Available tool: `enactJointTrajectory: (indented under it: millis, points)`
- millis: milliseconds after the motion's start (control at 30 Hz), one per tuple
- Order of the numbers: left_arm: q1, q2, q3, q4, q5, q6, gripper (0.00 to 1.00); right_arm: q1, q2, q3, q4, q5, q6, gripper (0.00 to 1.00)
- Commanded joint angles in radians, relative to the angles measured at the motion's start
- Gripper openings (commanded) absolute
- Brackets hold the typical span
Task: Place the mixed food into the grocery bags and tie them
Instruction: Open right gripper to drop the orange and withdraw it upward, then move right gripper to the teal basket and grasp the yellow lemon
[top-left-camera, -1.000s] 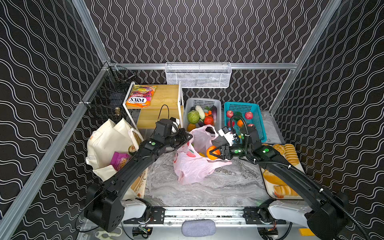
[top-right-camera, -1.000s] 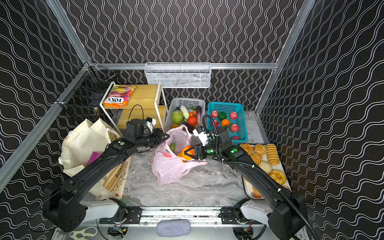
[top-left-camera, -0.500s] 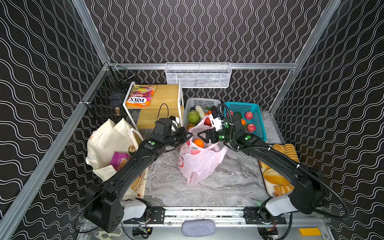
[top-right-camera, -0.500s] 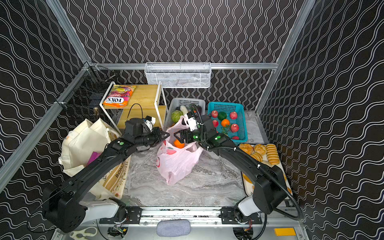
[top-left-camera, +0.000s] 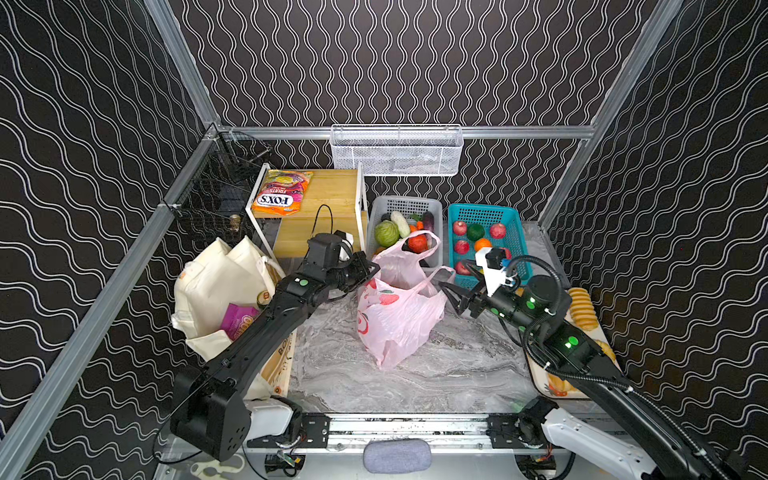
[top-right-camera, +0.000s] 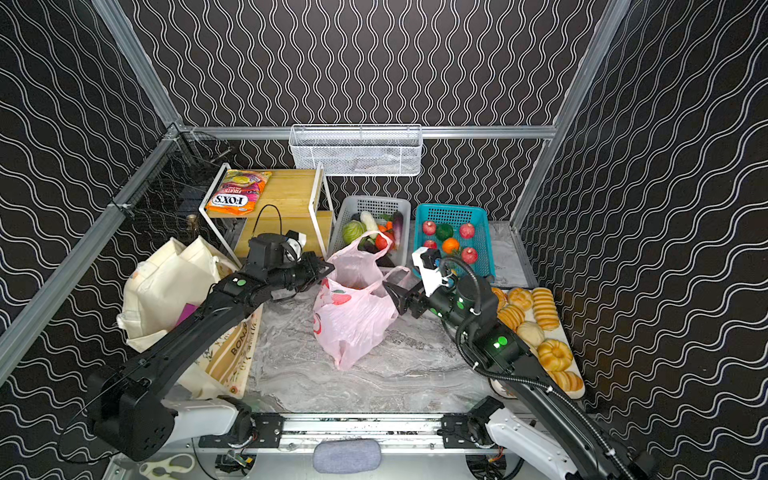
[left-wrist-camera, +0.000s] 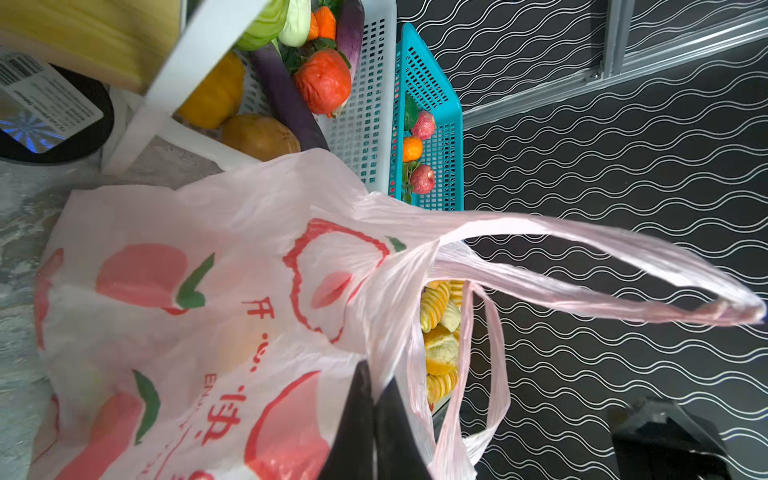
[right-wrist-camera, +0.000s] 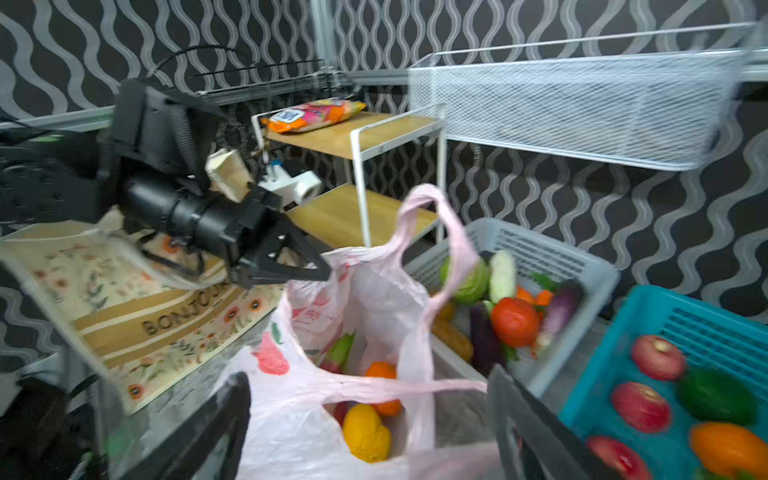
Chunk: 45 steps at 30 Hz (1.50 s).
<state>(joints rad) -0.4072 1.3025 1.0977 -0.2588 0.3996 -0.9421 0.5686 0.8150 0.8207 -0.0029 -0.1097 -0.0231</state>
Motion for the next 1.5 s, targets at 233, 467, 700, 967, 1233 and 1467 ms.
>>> enactJointTrajectory:
  millis: [233,467,700,967,1233,1467]
  points:
    - [0.011,-0.001,-0.007,0.011,0.021,0.018,0.0,-0.648,0.37,0.28,-0.368,-0.203,0.319,0.78]
    - [0.013,-0.036,-0.028,-0.003,0.008,0.077,0.0,-0.653,0.788,0.568,-0.662,-0.147,0.364,0.74]
    - [0.013,-0.061,-0.032,-0.007,0.02,0.081,0.0,-0.641,0.925,0.627,-0.655,-0.122,0.362,0.69]
    - [0.013,-0.078,-0.048,-0.008,0.007,0.076,0.0,-0.612,1.106,0.783,-0.775,-0.108,0.307,0.65]
    - [0.013,-0.063,-0.045,-0.009,0.024,0.083,0.0,-0.592,1.19,0.855,-0.811,-0.071,0.286,0.66]
    - [0.013,-0.059,-0.04,-0.011,0.047,0.096,0.0,-0.544,1.273,0.912,-0.843,0.021,0.269,0.68]
